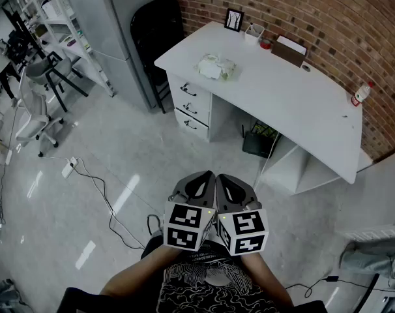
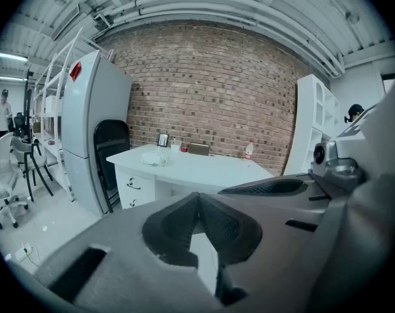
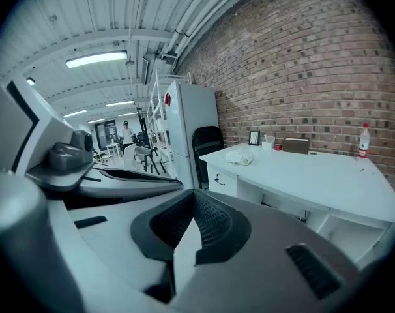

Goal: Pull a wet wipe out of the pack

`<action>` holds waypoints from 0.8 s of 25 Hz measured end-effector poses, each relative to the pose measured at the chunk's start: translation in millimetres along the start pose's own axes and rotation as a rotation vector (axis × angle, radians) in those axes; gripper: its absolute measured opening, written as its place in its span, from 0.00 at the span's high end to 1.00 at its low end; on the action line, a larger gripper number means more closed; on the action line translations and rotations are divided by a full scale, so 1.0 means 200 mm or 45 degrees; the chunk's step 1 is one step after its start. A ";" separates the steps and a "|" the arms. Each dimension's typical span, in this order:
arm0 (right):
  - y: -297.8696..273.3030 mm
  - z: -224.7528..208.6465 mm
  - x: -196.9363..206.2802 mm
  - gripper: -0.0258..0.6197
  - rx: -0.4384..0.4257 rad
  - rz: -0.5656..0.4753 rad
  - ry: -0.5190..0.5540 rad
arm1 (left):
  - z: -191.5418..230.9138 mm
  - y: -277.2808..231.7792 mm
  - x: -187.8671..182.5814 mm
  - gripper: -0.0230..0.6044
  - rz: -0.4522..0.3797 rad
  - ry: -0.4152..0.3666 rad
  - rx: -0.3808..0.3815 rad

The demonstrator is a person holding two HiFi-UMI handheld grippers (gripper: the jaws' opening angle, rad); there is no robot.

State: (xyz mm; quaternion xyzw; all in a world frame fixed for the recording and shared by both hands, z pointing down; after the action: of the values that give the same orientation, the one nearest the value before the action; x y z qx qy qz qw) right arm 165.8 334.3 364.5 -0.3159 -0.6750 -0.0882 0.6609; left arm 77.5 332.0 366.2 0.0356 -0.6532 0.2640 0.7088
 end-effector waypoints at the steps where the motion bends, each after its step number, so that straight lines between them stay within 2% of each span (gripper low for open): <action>1: 0.00 0.00 -0.01 0.93 0.001 -0.001 0.001 | 0.00 0.00 -0.01 0.94 0.001 0.000 -0.001; 20: -0.04 -0.03 0.00 0.93 0.033 -0.006 0.015 | 0.06 -0.05 -0.01 0.94 0.001 0.008 -0.027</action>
State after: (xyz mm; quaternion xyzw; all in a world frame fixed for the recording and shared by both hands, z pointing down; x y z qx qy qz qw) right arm 166.6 324.1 368.0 -0.3052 -0.6729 -0.0828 0.6688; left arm 71.7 317.4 368.1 0.0271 -0.6536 0.2574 0.7112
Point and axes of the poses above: the fingertips, and each gripper's own axes: y backward along the fingers, z to its left, x out of its underside, the point moved 7 cm from there along y, backward along the fingers, and after that the axes turned 6 degrees about -z, right-handed, at the moved point
